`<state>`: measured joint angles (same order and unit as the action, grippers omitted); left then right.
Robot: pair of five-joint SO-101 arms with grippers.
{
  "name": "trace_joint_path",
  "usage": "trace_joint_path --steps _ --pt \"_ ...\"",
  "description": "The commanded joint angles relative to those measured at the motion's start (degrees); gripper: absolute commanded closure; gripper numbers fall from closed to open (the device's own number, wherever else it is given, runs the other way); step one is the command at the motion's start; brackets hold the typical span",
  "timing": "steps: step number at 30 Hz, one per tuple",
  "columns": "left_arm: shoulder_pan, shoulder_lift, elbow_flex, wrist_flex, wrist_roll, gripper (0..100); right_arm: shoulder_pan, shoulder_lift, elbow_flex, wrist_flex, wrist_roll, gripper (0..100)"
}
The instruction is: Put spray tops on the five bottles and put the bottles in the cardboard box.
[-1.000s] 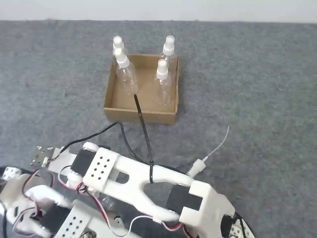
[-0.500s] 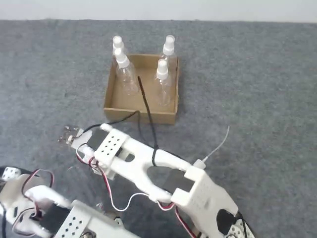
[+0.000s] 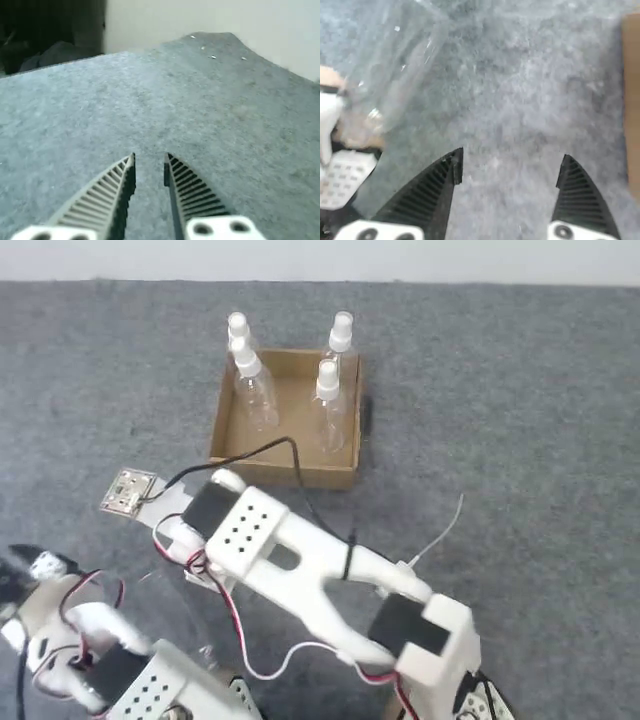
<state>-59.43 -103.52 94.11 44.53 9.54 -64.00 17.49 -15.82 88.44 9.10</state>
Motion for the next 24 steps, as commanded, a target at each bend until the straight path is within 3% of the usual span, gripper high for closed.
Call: trace_joint_path --steps 1,6,14,24 --pt "2.4 -0.9 -0.6 -1.3 -4.0 90 2.0 -10.1 -1.5 5.1 -0.4 74.9" --pt "2.4 -0.9 -1.4 -0.8 -9.8 90 3.0 -14.5 -1.4 8.4 -0.5 74.9" --pt "2.4 -0.9 -7.9 13.7 -23.8 90 3.4 -18.1 -1.4 12.6 -0.5 74.9" --pt "2.5 -0.7 -11.1 17.6 -26.9 90 11.2 -18.7 2.7 12.7 -0.2 74.9"
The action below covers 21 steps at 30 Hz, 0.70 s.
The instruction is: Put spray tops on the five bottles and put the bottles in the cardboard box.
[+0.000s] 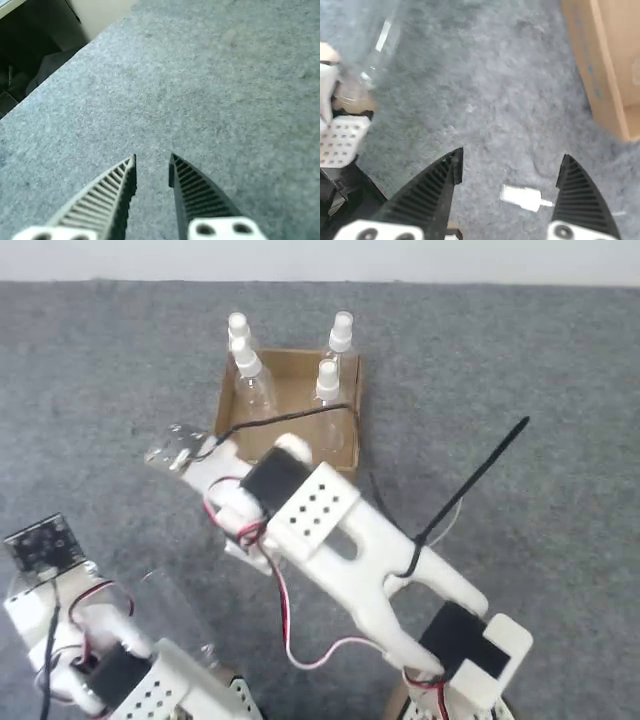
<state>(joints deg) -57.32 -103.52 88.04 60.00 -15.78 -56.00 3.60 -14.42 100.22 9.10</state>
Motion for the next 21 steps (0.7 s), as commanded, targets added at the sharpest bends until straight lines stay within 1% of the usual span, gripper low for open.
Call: trace_joint_path --steps 1,6,9,13,16,19,21 --pt "0.6 -0.7 -5.8 2.8 -1.8 90 3.3 -4.8 1.8 0.9 -0.2 74.9" --pt "0.8 -0.6 -10.0 5.4 -1.5 88 3.6 -4.8 3.0 0.9 -0.2 74.8" --pt "2.5 2.3 -14.7 9.0 -1.0 88 4.4 -4.7 3.1 0.9 -0.2 74.9" --pt "3.2 15.3 -22.2 10.0 -1.3 88 8.0 -4.8 3.1 -0.3 -0.2 74.9" --pt "3.2 26.6 -27.3 10.5 -3.6 88 10.1 -4.9 3.1 -1.0 -0.2 74.9" --pt "3.3 35.4 -31.1 12.0 -5.6 88 10.3 -4.9 3.1 -0.7 -0.5 74.9" --pt "3.2 38.9 -32.2 13.0 -8.7 88 10.2 -4.9 3.1 -0.6 -0.6 74.9"
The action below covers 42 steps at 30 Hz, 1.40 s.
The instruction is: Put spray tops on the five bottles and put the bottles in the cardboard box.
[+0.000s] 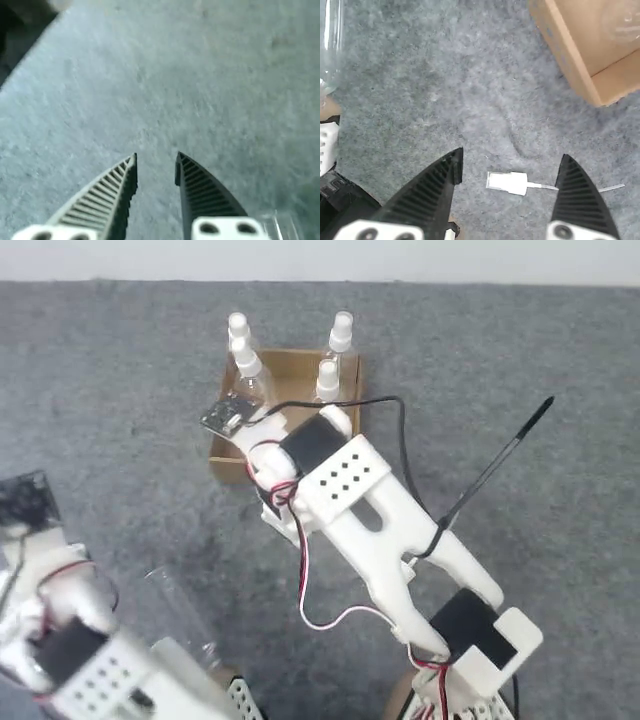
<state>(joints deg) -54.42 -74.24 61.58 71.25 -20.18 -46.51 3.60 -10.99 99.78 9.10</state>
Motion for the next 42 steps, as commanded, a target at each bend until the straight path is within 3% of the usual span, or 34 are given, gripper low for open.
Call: trace_joint_path --steps 1,11,17,26,33,42 --pt "0.2 10.6 -5.8 2.3 -6.2 88 0.7 -4.9 -0.4 0.0 -0.6 74.9" --pt "-4.9 12.3 1.5 5.0 -29.1 88 1.2 -10.5 0.0 2.9 -0.6 74.9" --pt "-5.2 12.1 6.1 12.2 -41.1 88 2.5 -20.1 5.2 2.6 -0.2 74.9" --pt "4.5 12.7 6.5 12.5 -41.6 88 6.4 -31.8 8.9 2.6 -0.1 74.9" --pt "13.5 13.5 6.0 12.5 -37.9 88 10.9 -34.0 8.7 2.6 -0.1 74.7" --pt "25.8 40.7 -0.9 12.7 -37.3 88 10.9 -34.1 8.7 2.6 -0.1 74.6"
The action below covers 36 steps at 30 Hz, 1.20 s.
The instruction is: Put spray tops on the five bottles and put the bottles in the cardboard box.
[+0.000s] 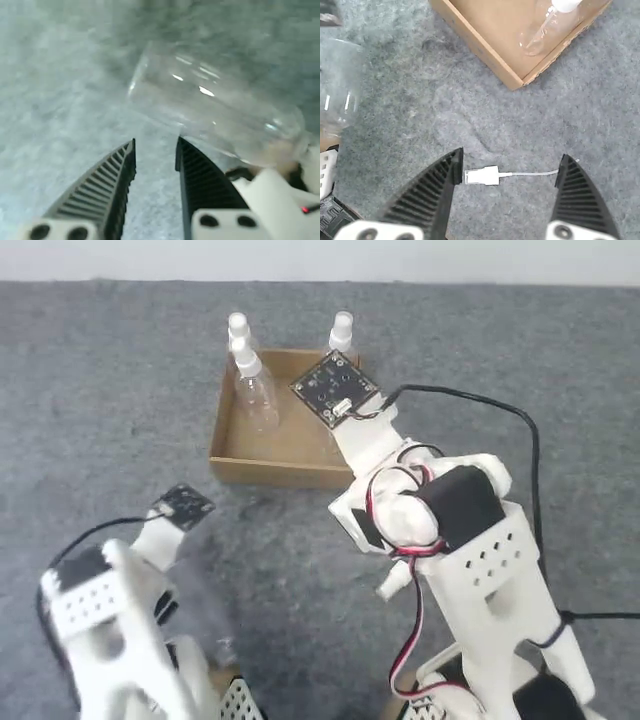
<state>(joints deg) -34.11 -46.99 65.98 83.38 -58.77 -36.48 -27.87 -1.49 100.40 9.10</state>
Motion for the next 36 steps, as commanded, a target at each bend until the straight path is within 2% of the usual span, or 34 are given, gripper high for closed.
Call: trace_joint_path --steps 1,4,13,17,21,26,29,32,36 --pt "7.1 16.4 -6.5 0.5 2.6 88 0.9 -2.6 -0.8 2.0 -0.1 74.6" --pt "12.1 21.6 -10.4 0.4 8.9 88 0.9 -2.6 -0.8 2.0 -0.1 74.6" --pt "33.2 22.2 -14.5 0.2 25.8 88 0.9 -2.6 -0.8 2.0 -0.1 74.6" --pt "36.1 22.1 -16.7 -2.5 33.6 88 0.9 -2.6 -0.8 2.0 -0.1 74.6" --pt "34.6 22.0 -20.7 -1.2 38.2 88 0.9 -2.6 -0.8 2.0 -0.1 74.6" --pt "28.7 15.7 -22.6 0.9 39.2 88 0.9 -2.5 -0.7 2.0 -0.1 74.6" --pt "22.4 7.9 -21.8 1.2 38.9 88 0.6 -2.0 -0.6 1.9 -0.1 74.6" --pt "13.3 0.4 -20.7 1.0 38.8 88 0.5 -2.1 0.0 1.1 -0.1 74.5" --pt "5.0 -6.5 -17.2 1.2 33.8 88 0.5 -2.1 2.6 -2.4 -0.1 74.5"
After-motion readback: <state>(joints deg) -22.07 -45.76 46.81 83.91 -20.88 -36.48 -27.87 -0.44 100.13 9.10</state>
